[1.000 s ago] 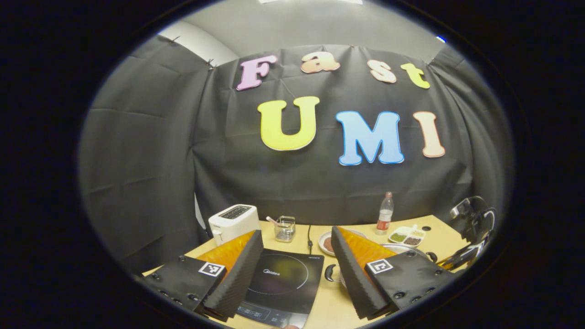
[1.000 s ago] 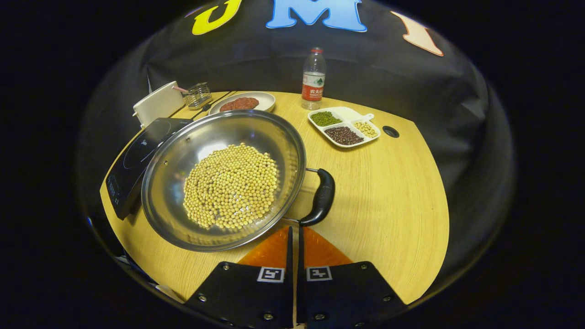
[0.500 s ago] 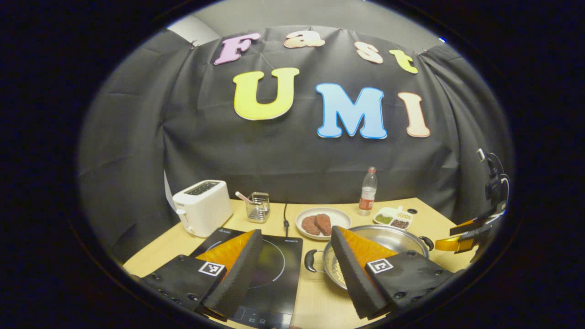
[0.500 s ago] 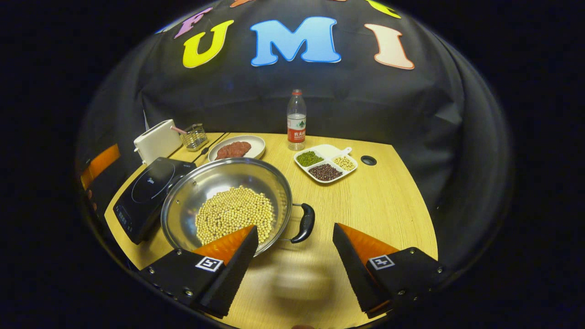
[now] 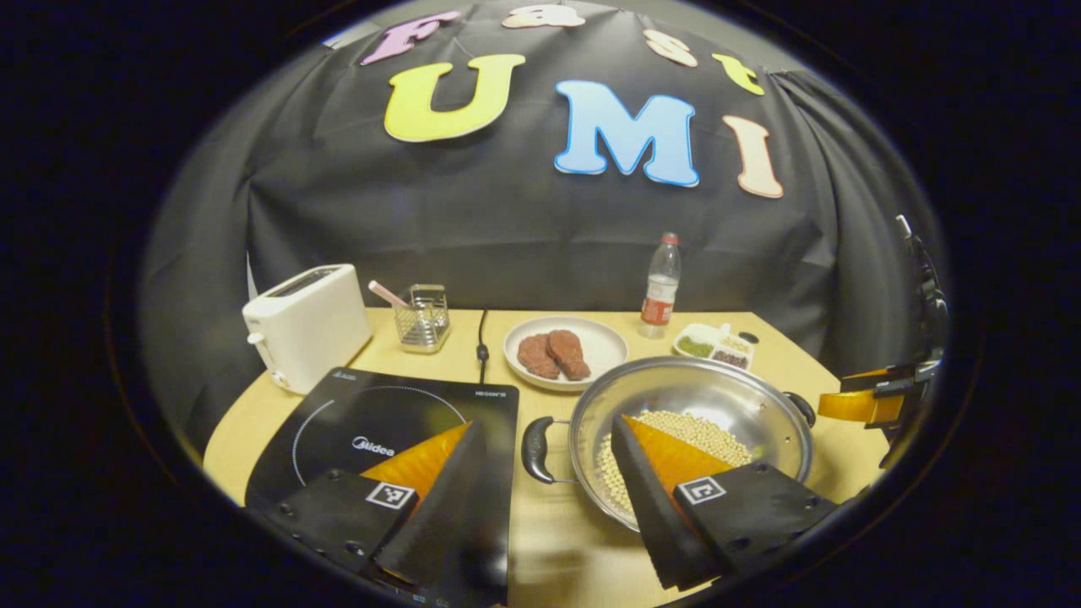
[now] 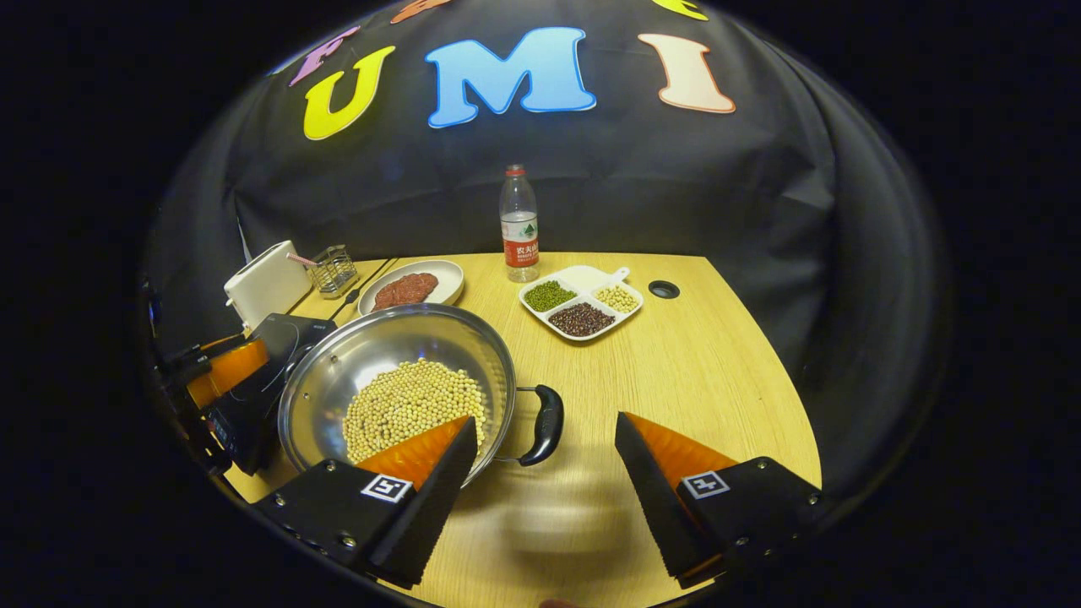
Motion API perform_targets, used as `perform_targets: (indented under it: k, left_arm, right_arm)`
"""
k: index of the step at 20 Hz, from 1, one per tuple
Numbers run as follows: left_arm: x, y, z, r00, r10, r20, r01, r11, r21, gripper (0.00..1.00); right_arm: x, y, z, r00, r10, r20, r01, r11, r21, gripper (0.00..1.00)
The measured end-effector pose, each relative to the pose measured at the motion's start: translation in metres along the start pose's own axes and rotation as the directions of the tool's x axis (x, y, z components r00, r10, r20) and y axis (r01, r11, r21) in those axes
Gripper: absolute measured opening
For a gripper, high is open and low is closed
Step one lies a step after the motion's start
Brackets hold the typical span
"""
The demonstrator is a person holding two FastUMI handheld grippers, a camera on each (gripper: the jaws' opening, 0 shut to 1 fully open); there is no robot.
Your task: First push the handle of the pot to place it horizontally, then grasp the pot with both hands and set it on the induction cooktop.
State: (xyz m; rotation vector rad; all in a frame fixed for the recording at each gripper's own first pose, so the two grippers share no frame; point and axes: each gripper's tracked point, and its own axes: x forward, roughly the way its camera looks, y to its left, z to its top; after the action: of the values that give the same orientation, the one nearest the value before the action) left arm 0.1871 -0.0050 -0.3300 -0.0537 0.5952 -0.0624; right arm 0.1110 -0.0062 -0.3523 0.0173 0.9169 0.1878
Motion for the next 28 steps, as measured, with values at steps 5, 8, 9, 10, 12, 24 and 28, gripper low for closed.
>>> perform_targets:
  k: [5,8,9,10,12,24,28]
  left_arm:
    - [0.033,-0.007,-0.021,0.996,-0.026,-0.087,0.028,1.000,0.012,0.93]
    - [0.046,-0.008,-0.035,0.990,-0.026,-0.140,0.028,0.999,0.017,0.93]
    - [0.048,-0.008,-0.040,0.987,-0.029,-0.158,0.031,0.999,0.015,0.93]
    - [0.049,-0.009,-0.042,0.985,-0.030,-0.169,0.032,0.999,0.009,0.93]
    - [0.054,-0.010,-0.040,0.987,-0.022,-0.162,0.025,1.000,0.015,0.98]
    - [0.068,-0.047,-0.067,0.966,-0.034,-0.257,0.029,0.999,-0.026,0.77]
    - [0.069,-0.044,-0.062,0.975,-0.003,-0.221,-0.012,0.998,-0.064,0.72]
  right_arm:
    - [0.017,-0.003,-0.003,1.000,0.001,-0.024,-0.001,1.000,0.025,1.00]
    - [0.028,-0.006,-0.007,0.999,-0.001,-0.051,0.003,0.999,0.051,1.00]
    - [0.031,-0.006,-0.009,0.998,0.003,-0.061,0.001,0.998,0.059,1.00]
    - [0.034,-0.005,-0.009,0.998,0.010,-0.068,-0.005,0.998,0.070,1.00]
    - [0.042,-0.003,-0.009,0.997,0.019,-0.080,-0.013,0.997,0.074,1.00]
    - [0.055,-0.016,-0.020,0.989,0.017,-0.144,-0.013,0.999,0.033,0.70]
    - [0.058,-0.016,-0.021,0.988,0.026,-0.150,-0.020,0.999,0.038,0.58]
